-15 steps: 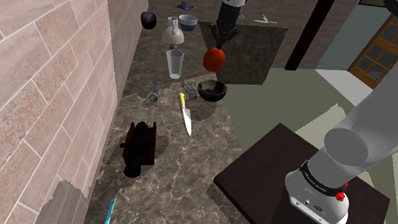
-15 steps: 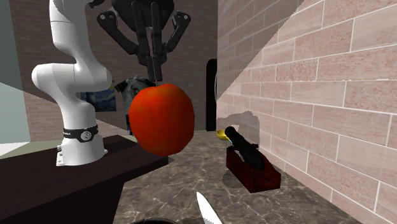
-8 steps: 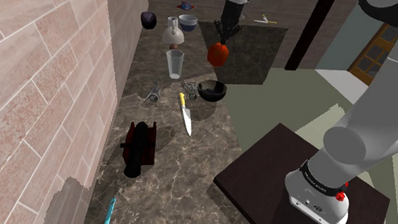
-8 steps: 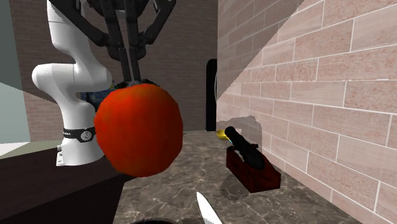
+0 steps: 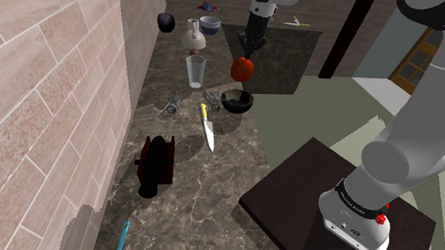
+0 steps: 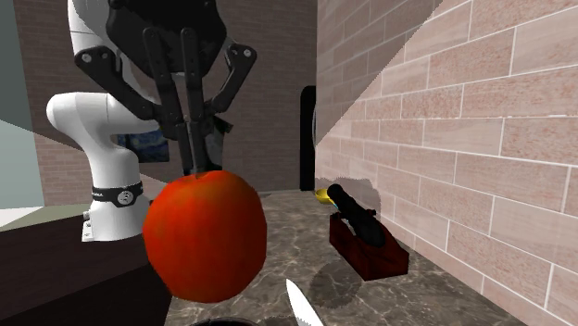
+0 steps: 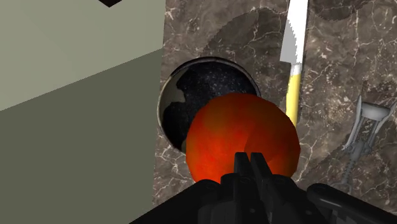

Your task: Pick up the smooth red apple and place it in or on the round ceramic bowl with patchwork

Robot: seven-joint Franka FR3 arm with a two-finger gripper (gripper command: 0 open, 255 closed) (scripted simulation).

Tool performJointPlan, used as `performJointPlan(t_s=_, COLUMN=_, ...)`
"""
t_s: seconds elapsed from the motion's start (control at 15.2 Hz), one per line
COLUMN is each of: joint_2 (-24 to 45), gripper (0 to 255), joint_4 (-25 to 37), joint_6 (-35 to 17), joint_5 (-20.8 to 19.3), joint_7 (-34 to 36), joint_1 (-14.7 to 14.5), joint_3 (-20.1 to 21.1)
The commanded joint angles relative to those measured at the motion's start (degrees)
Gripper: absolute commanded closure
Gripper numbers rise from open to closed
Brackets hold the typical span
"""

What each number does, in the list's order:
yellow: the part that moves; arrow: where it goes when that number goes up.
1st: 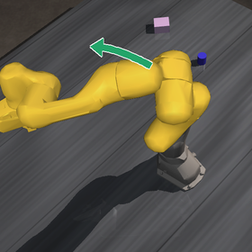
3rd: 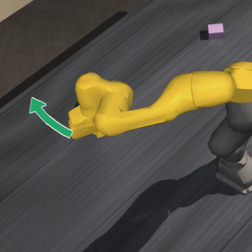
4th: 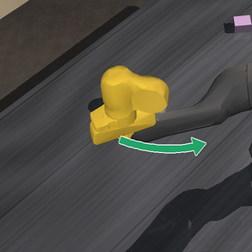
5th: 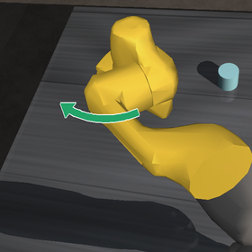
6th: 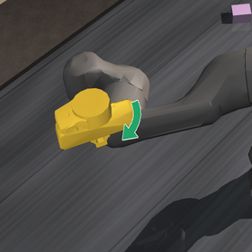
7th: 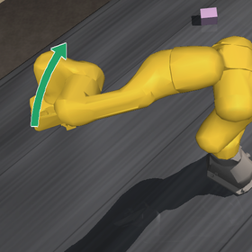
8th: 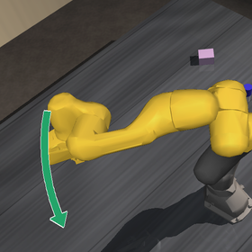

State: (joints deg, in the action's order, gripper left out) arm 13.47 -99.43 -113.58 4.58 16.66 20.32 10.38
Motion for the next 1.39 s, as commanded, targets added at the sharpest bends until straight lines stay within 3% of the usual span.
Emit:
performJointPlan(t_s=0.0, joint_2=0.4, gripper=255, joint_4=-1.0, joint_6=-1.5, joint_5=0.0, joint_7=-0.1, joint_1=0.0, joint_3=0.0)
performJointPlan(t_s=1.06, joint_2=5.0, gripper=255, joint_4=-7.3, joint_6=-12.3, joint_5=-0.4, joint_7=-0.8, joint_1=-0.3, joint_3=-0.2)
performJointPlan(t_s=1.32, joint_2=5.0, gripper=255, joint_4=-7.3, joint_6=-12.3, joint_5=-0.4, joint_7=-0.8, joint_1=-0.3, joint_3=-0.2)
